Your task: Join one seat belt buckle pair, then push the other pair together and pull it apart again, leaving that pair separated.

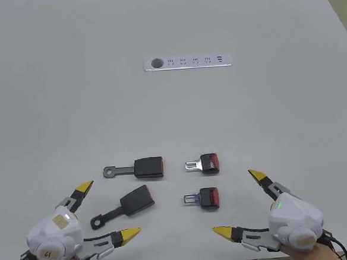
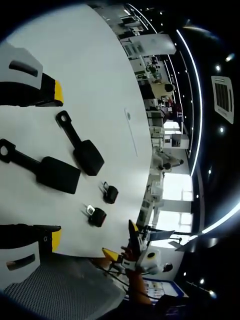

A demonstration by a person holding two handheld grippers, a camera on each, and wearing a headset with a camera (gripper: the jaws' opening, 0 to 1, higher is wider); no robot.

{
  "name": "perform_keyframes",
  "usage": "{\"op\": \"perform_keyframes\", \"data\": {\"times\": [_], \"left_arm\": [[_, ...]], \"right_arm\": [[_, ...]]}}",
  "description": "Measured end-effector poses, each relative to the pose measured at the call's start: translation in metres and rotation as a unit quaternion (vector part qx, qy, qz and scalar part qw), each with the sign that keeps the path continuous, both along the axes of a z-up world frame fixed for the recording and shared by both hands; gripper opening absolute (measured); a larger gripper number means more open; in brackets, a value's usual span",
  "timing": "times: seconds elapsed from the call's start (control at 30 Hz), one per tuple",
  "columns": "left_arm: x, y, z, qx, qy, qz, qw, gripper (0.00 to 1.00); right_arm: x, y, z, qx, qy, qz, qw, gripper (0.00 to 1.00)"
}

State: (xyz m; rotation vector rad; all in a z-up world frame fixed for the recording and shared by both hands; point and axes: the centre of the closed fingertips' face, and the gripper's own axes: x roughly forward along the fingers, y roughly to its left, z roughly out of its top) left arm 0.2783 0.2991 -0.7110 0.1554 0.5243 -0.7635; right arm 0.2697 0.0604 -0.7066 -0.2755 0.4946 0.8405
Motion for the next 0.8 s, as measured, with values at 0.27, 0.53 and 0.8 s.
{"op": "perform_keyframes", "data": {"times": [0.27,0.53,0.8], "left_arm": [[0.0003,0.0000,0.0002,0.000,-0.001,0.000,1.0000,1.00],[0.0003,0.0003,-0.0014,0.001,-0.001,0.000,1.0000,1.00],[0.0006,0.0005,-0.0015,0.001,-0.001,0.000,1.0000,1.00]], "right_arm": [[-0.0001,-0.0007,-0.0003,-0.001,0.000,0.000,1.0000,0.99],[0.0004,-0.0015,-0.0001,-0.003,-0.001,0.000,1.0000,0.99],[0.0005,-0.0024,-0.0001,-0.006,-0.003,0.001,1.0000,0.99]]}}
